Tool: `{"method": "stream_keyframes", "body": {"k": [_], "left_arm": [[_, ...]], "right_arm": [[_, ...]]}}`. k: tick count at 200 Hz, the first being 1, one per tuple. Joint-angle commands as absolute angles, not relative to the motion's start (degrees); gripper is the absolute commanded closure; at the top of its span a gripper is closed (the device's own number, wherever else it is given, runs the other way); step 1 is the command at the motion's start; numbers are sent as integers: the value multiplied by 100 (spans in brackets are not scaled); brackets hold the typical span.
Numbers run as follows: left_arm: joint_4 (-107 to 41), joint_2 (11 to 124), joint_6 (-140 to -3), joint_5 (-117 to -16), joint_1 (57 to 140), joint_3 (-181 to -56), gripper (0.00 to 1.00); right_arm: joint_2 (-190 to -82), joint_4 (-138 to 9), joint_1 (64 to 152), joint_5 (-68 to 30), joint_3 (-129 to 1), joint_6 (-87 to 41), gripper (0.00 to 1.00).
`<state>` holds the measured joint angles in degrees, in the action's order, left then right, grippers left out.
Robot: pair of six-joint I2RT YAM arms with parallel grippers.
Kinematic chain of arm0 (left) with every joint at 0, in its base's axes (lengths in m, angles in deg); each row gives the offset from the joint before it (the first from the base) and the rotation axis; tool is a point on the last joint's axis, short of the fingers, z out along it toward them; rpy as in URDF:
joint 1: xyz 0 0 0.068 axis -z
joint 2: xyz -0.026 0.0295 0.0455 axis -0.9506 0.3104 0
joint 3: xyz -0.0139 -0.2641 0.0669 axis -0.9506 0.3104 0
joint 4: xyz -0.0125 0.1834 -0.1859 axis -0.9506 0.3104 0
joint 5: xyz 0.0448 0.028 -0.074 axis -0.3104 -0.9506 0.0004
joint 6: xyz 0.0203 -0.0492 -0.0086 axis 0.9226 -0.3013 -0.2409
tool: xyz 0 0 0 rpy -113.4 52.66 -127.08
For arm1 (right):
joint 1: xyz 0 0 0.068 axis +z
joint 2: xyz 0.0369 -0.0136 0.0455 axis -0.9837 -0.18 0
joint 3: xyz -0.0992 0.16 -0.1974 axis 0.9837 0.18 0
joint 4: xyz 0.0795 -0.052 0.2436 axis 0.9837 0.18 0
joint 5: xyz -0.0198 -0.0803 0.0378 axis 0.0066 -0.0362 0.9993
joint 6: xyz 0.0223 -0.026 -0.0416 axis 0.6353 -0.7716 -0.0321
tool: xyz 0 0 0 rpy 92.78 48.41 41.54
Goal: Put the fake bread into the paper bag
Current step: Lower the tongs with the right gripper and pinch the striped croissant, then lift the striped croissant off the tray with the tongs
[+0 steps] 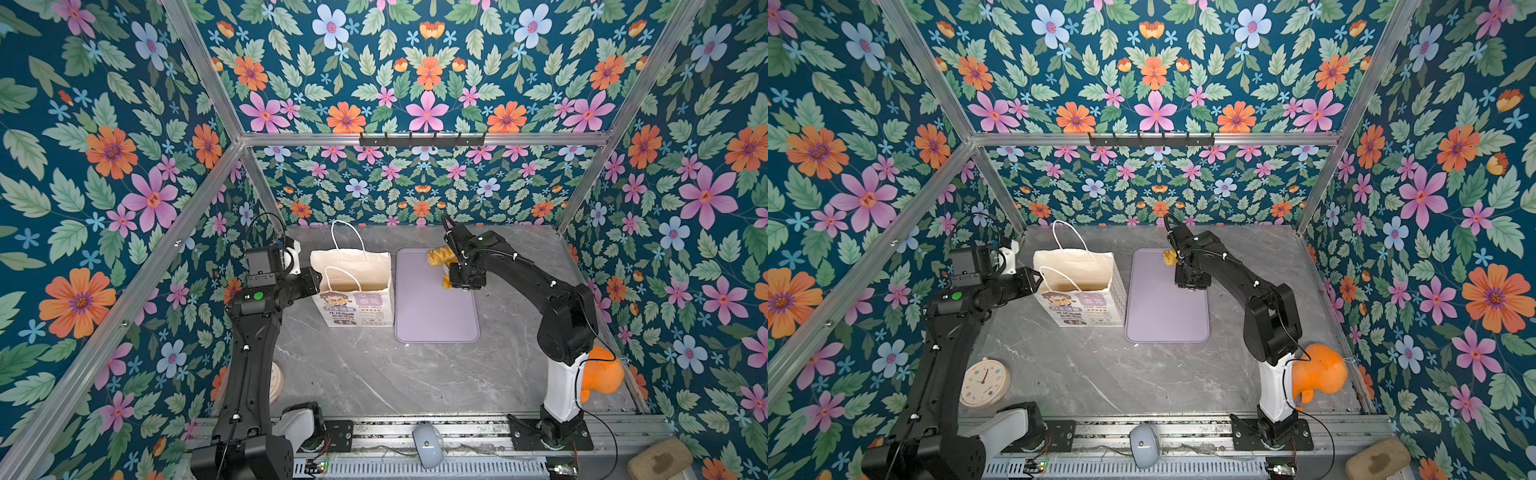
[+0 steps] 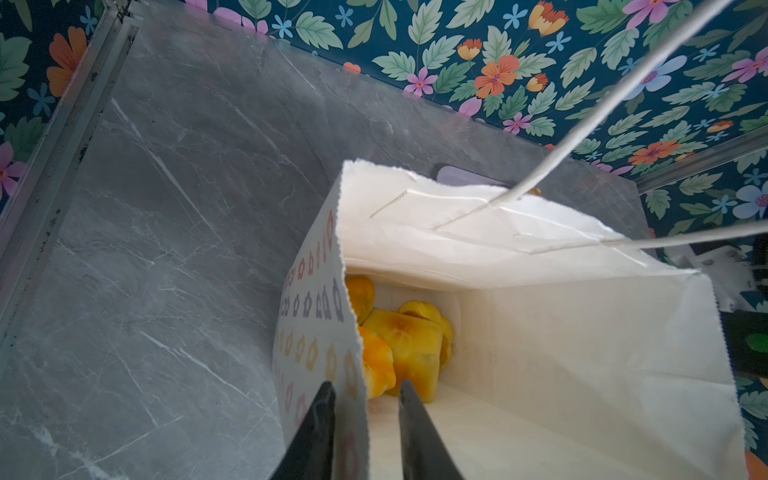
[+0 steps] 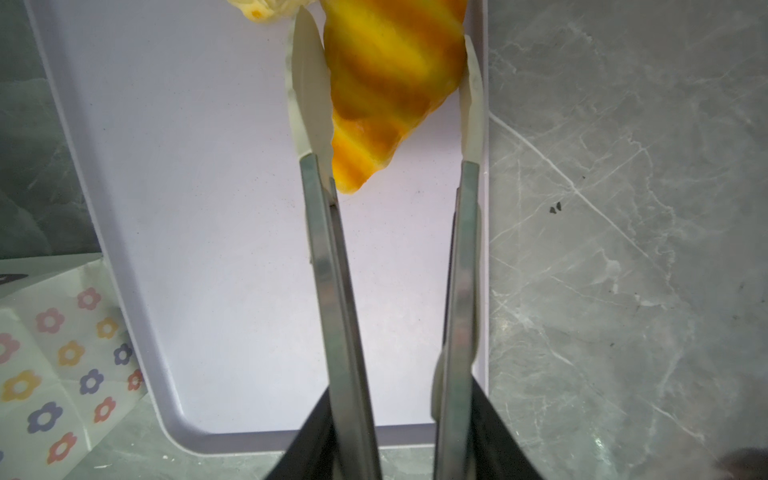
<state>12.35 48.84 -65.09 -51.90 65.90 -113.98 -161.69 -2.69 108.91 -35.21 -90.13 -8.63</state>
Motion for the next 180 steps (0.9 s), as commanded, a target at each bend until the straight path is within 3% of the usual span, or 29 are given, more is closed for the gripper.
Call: {"method": "stream_keyframes", "body": {"k": [1,180], "left_arm": [[1168,4893,-6452,-5120,6593,-11437,72],[1164,4917,-6452,-5110,6588,-11405,72]], "right_arm": [[-16241,-189,10894,-3539,-9108,-836,57],[-16152,73,10897,-3562,-9290,-1160,71]]}}
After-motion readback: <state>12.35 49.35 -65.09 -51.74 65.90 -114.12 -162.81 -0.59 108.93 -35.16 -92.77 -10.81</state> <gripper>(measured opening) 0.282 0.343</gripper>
